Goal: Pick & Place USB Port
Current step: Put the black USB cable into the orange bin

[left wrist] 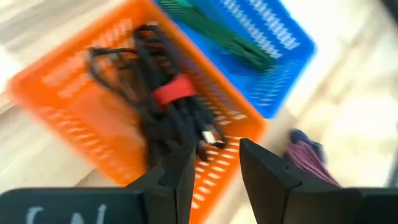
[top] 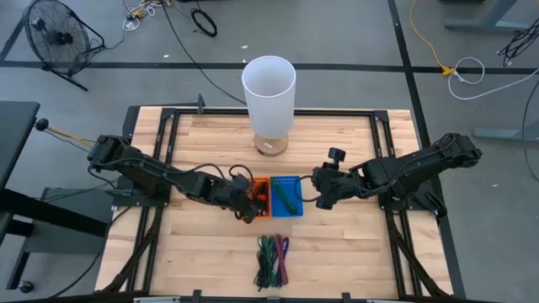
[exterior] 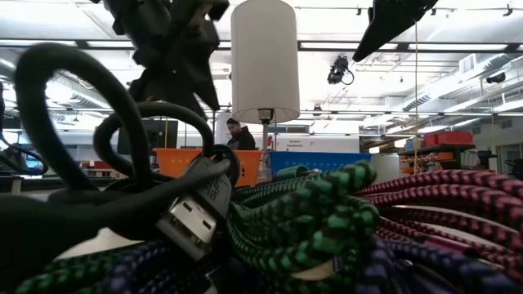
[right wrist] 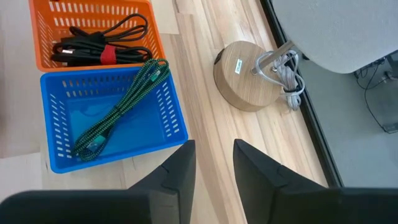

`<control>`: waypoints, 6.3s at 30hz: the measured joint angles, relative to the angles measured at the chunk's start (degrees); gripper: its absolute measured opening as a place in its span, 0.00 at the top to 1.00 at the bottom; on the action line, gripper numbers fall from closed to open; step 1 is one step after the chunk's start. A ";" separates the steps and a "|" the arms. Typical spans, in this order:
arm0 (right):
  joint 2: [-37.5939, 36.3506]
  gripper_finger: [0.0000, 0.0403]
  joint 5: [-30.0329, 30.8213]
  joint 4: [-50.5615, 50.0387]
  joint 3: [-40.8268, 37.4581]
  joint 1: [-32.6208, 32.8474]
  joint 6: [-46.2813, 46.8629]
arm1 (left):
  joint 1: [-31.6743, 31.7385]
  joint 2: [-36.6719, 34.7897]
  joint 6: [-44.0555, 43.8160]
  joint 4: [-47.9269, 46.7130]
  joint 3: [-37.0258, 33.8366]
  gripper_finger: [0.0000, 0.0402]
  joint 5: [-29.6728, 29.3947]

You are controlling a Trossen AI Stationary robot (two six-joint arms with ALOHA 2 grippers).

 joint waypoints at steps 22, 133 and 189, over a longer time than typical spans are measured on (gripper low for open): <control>0.00 0.73 0.02 1.74 0.00 0.02 -0.22 | -13.85 2.48 -1.05 19.21 0.00 0.69 7.20; 0.02 0.73 -1.68 2.19 -3.17 0.08 -1.27 | -12.46 23.12 -13.99 -40.23 43.65 0.99 -0.24; 0.02 0.73 -1.40 4.83 -3.19 0.07 0.05 | 9.14 -8.70 -4.84 14.82 -14.71 0.99 2.15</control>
